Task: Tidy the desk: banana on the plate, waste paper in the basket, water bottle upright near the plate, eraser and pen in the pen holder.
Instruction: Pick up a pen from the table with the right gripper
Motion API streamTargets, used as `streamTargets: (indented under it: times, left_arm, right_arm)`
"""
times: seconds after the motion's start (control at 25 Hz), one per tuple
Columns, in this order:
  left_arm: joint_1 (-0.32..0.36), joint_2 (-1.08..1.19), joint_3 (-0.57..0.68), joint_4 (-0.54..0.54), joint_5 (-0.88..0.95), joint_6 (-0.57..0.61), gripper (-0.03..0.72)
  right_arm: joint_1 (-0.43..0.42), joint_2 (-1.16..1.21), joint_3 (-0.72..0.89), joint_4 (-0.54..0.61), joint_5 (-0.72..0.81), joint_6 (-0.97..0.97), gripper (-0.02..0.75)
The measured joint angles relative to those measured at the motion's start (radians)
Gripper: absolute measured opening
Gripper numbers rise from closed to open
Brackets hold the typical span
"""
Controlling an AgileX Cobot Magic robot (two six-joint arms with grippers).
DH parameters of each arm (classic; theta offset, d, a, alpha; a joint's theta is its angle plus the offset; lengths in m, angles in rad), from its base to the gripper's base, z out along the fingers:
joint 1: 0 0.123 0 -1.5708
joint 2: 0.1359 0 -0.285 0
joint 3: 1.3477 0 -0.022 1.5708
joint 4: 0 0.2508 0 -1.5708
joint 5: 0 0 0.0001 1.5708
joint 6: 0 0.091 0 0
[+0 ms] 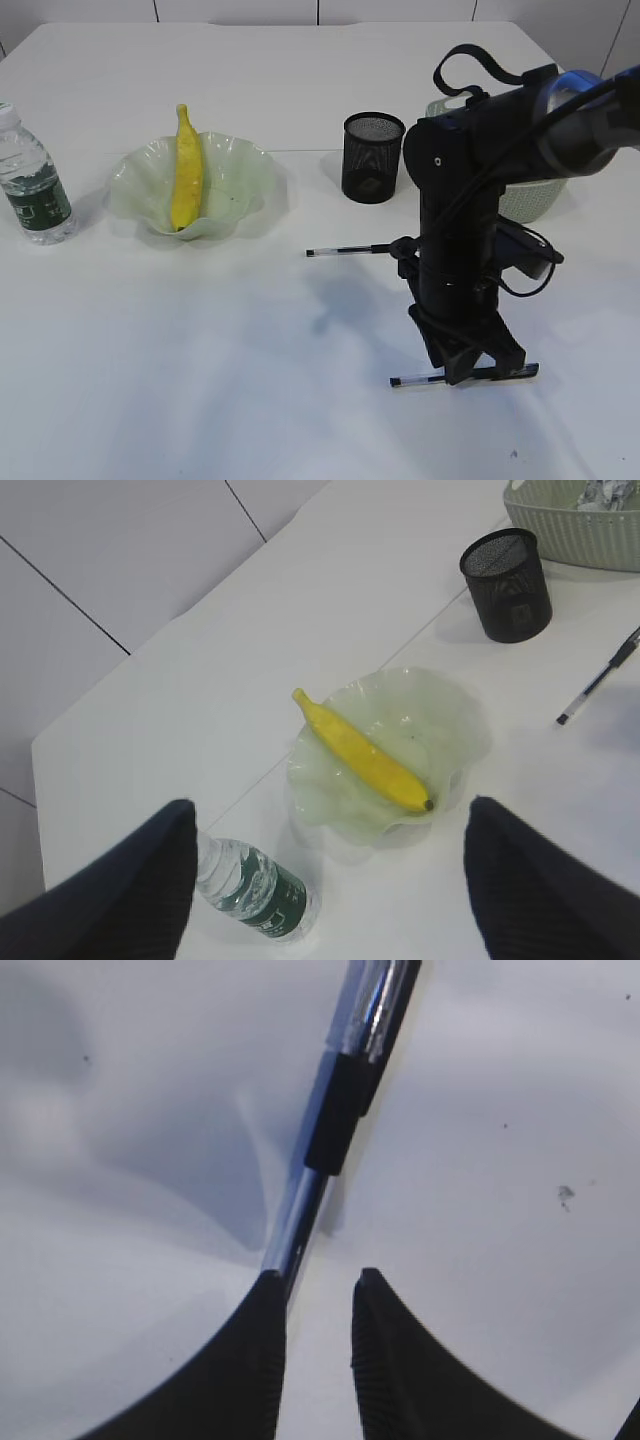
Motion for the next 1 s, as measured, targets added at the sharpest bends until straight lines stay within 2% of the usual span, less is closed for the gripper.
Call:
streamTargets:
  times: [0.4, 1.0]
  left_arm:
    - [0.0, 0.0, 0.0, 0.0, 0.0, 0.0, 0.593]
    - [0.0, 0.0, 0.0, 0.0, 0.0, 0.0, 0.593]
  right_arm:
    - [0.0, 0.0, 0.0, -0.011, -0.013, 0.002, 0.176]
    - [0.0, 0.034, 0.0, 0.077, -0.087, -0.019, 0.176]
